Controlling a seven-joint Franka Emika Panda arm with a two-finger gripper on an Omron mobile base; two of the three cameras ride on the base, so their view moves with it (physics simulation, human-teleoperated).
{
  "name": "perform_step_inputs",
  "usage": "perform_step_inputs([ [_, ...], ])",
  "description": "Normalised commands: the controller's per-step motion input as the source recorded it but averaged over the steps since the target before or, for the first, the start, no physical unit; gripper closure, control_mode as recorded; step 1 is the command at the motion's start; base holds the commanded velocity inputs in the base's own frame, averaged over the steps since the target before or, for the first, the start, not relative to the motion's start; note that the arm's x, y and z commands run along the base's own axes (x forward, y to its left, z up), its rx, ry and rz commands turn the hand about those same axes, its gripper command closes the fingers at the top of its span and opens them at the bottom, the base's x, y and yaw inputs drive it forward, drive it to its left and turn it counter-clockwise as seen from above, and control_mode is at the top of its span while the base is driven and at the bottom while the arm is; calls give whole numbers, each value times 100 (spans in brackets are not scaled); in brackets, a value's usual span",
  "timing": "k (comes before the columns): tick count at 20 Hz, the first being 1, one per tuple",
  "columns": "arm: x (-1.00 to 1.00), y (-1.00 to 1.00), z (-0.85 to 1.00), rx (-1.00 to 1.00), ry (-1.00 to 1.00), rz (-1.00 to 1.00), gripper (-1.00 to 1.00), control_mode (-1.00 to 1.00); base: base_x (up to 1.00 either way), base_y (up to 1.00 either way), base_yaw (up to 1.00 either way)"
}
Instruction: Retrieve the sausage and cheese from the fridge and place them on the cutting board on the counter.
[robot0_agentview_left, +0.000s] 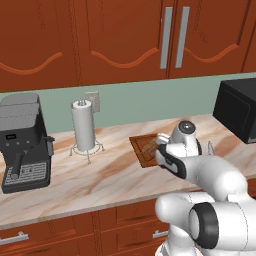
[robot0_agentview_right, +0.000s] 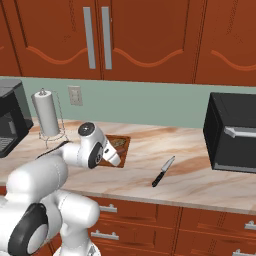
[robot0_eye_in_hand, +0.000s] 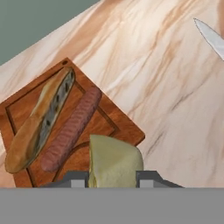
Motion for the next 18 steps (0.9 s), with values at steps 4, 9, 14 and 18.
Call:
perform_step_inputs([
  [4,21,0,-14,4,0,-5,100,-100,0,0,0],
  [9,4,0,-23,3,0,-4,100,-100,0,0,0],
  [14,5,-1,-22,4,0,-4,100,-100,0,0,0],
  [18,12,-3,-15,5,0,-4,100,-100,0,0,0],
])
